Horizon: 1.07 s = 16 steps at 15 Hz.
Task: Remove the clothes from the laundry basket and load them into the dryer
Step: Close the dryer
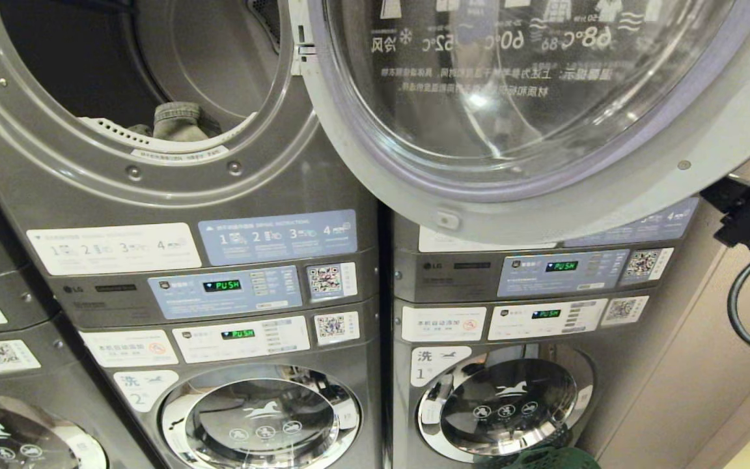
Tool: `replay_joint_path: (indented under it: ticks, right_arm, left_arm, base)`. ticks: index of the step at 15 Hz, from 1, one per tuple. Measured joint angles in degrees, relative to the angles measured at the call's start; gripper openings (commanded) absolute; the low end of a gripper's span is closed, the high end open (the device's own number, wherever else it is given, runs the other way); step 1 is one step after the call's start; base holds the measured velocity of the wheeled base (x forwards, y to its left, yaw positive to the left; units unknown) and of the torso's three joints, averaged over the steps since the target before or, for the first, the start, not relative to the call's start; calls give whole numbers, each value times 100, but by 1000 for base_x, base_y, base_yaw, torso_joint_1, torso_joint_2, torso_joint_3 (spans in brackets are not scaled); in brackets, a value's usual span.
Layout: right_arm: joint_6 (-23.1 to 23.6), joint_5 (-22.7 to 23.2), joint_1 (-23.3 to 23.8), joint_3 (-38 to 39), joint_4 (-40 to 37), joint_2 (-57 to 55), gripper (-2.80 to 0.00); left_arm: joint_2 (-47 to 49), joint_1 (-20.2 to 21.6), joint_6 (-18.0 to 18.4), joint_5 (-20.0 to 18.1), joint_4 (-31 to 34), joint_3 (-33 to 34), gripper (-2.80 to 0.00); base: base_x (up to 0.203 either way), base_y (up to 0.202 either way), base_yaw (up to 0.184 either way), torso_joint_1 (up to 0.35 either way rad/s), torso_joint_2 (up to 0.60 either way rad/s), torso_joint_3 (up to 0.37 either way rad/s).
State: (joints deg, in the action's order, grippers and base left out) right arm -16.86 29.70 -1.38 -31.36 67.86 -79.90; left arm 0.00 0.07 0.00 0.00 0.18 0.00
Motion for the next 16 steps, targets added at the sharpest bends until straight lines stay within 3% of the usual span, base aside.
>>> replay_joint_path:
  ticks: [2,4,6,7,12,16]
  right_arm:
    - [33,121,-909,261,-26,393,-280]
    - [117,197,-2159,377,-155,727,-280]
    - [539,142,-3065,425,-633,968,-280]
    - [814,-34,-3296,427,-982,1057,-280]
    - [924,-479,-3475,-242,-1173,860,-280]
    - [944,-2125,-3308,367,-1721,913,-280]
  left_arm:
    - [0,0,0,0,0,0,-280]
    - [0,0,6,0,-1,0,-280]
    - [0,-2,2,-2,-2,0,-280]
    - [0,2,2,-2,0,0,-280]
    - [0,-2,0,0,-2,0,-280]
    - [0,0,0,0,0,0,-280]
  base:
    - [0,0,0,0,0,0]
    - [0,0,0,0,0,0]
    - [0,0,0,0,0,0]
    - [0,0,0,0,0,0]
    - [0,0,0,0,0,0]
    - [0,0,0,0,0,0]
